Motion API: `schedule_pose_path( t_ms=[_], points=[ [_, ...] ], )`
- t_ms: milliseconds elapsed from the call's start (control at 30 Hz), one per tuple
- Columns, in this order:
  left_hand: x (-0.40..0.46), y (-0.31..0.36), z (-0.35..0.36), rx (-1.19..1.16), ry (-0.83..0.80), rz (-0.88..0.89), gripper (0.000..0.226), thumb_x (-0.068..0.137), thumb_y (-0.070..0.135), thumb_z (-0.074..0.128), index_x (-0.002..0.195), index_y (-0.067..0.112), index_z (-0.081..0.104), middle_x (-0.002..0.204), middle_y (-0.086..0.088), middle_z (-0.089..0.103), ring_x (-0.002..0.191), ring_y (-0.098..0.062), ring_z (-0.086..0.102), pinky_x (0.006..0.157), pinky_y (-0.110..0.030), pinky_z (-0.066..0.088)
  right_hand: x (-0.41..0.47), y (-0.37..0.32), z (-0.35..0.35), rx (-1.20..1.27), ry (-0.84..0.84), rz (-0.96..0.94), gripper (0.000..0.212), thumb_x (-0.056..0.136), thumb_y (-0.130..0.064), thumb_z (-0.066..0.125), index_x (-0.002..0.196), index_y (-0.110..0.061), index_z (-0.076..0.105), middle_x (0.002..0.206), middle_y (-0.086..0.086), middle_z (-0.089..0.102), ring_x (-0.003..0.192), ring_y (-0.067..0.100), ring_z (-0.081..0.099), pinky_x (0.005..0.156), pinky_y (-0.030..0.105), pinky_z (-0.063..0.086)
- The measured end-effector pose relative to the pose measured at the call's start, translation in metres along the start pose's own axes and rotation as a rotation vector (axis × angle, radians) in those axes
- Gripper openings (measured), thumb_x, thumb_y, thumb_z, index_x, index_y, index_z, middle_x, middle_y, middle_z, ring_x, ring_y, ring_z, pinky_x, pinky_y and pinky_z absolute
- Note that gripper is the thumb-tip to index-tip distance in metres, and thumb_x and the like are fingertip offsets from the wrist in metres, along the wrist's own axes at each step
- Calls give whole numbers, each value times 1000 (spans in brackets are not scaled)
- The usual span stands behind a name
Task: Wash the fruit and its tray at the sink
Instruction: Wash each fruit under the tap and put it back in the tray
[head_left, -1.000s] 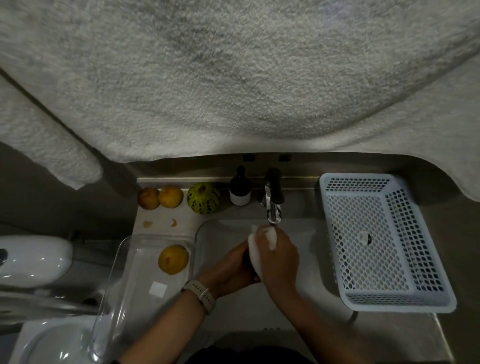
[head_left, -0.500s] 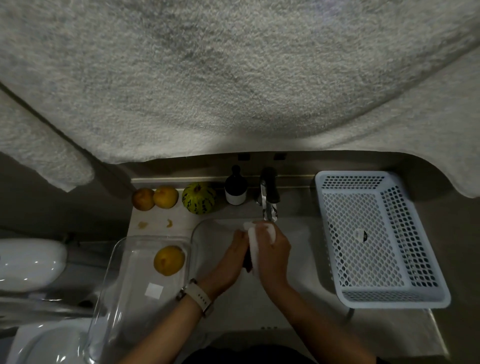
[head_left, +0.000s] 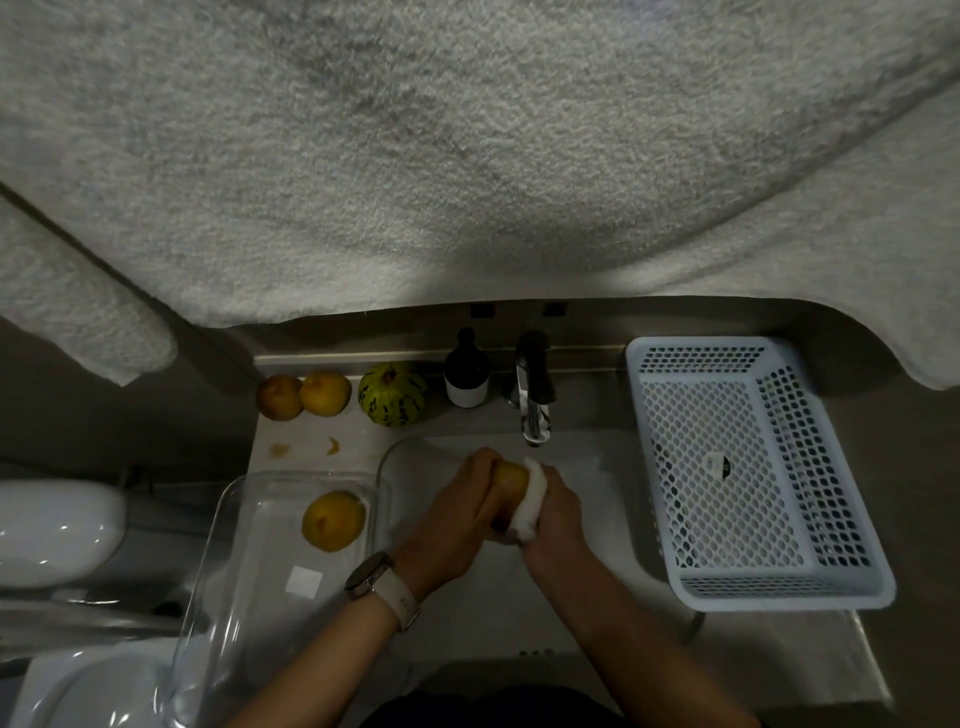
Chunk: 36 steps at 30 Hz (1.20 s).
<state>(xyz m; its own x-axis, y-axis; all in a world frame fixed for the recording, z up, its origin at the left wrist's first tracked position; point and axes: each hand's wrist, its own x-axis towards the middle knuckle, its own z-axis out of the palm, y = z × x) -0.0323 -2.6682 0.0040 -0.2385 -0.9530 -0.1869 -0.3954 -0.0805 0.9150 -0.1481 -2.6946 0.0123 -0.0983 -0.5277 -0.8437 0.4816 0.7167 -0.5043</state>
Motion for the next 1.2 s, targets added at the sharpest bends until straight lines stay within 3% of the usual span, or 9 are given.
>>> schedule_pose_path(
  t_ms=[133, 233, 367, 533, 633, 800, 900, 1033, 1200],
  points=[
    [3, -2, 3, -30, 34, -3, 27, 103, 39, 37, 104, 16, 50, 90, 0, 57, 76, -15, 54, 68, -35, 44, 7, -1, 9, -23, 136, -43, 33, 98, -26, 52, 123, -5, 52, 112, 17, 56, 96, 31, 58, 83, 36, 46],
    [5, -3, 2, -206, 27, -92, 28, 100, 47, 38, 103, 21, 48, 79, 9, 55, 60, -6, 50, 53, -23, 40, 18, -4, 0, -86, 146, -78, 18, 96, -28, 56, 102, -11, 56, 89, 6, 57, 74, 18, 55, 55, 22, 48],
    [8, -10, -5, -616, -29, -310, 53, 95, 56, 46, 116, 7, 47, 86, -11, 54, 54, -13, 49, 48, -25, 39, 13, -11, -20, 10, 31, -93, 42, 96, -44, 49, 111, -9, 65, 105, 18, 67, 95, 34, 64, 81, 45, 54],
    [11, -15, -1, -638, -186, -373, 59, 84, 70, 54, 125, 27, 58, 83, -6, 62, 59, -17, 52, 52, -26, 42, 8, -17, -18, -270, -210, -229, 31, 91, -48, 55, 95, -19, 67, 91, 6, 72, 83, 22, 68, 71, 38, 55],
    [20, -16, 9, -714, 50, -605, 75, 56, 75, 64, 110, 24, 58, 92, -7, 63, 66, -19, 57, 63, -34, 46, 8, -14, -5, -406, -106, -230, 15, 89, -42, 63, 82, -28, 61, 85, 1, 64, 76, 16, 63, 74, 38, 53],
    [15, -10, 11, -640, 60, -630, 72, 61, 81, 59, 109, 27, 57, 107, 0, 65, 92, -19, 66, 84, -43, 55, 11, -2, -5, -403, -38, -354, 17, 90, -35, 63, 74, -30, 64, 69, -7, 69, 63, 8, 66, 64, 27, 51],
    [15, 3, 14, -512, 141, -651, 73, 61, 82, 49, 105, 24, 52, 104, -2, 62, 88, -19, 65, 73, -36, 56, 11, 1, -8, -318, 12, -384, 19, 92, -35, 59, 76, -29, 65, 73, -4, 68, 71, 10, 66, 59, 25, 47],
    [12, 11, 9, -479, 80, -650, 75, 65, 88, 49, 109, 27, 50, 99, -4, 69, 81, -17, 68, 70, -33, 54, 17, -4, -11, -237, 116, -378, 20, 95, -35, 54, 77, -29, 62, 81, 1, 64, 78, 16, 62, 60, 28, 44],
    [9, 10, 20, -768, -60, -675, 55, 71, 65, 74, 100, 18, 75, 100, -9, 75, 93, -24, 72, 79, -39, 59, 22, 1, -17, -273, 196, -612, 34, 96, -37, 54, 68, -22, 66, 66, 1, 67, 63, 13, 67, 59, 29, 52]
  ],
)
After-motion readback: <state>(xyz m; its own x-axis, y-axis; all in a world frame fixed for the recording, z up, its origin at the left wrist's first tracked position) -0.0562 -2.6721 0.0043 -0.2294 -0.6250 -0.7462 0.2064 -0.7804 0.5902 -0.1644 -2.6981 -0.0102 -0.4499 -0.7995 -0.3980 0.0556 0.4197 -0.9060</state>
